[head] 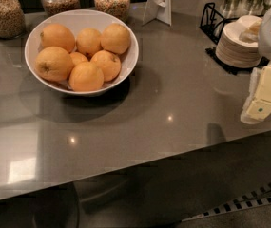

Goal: Pick orange from white bowl

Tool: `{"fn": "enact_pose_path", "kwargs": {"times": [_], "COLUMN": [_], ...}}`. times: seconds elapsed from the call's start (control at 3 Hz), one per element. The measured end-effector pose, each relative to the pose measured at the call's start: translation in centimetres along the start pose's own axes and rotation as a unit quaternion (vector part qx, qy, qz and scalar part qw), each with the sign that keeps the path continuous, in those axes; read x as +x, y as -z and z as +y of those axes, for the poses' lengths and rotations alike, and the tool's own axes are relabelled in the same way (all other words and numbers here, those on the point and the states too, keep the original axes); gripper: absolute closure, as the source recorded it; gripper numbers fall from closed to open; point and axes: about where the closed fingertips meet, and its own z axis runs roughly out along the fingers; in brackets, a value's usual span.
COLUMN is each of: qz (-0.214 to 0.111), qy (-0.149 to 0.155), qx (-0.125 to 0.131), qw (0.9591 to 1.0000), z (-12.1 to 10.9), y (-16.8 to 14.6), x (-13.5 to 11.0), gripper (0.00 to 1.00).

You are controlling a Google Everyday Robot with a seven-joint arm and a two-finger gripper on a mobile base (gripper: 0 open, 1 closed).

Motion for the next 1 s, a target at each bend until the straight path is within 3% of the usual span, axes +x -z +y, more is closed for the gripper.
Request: {"fn": "enact_pose_path", "kwargs": {"times": [0.33, 0.67, 1.0], "qz": [0.000, -0.040, -0.119], "qy": [0.000, 0.033, 0.089], "qx": [0.000, 0.025, 0.065], "qw": [1.0000, 0.9983, 0.9867], "z": [0.0, -1.2, -3.9], "y": [0.0, -0.4, -1.0], "x": [0.0, -1.5, -4.5], "gripper": [0.00, 0.00, 0.00]}}
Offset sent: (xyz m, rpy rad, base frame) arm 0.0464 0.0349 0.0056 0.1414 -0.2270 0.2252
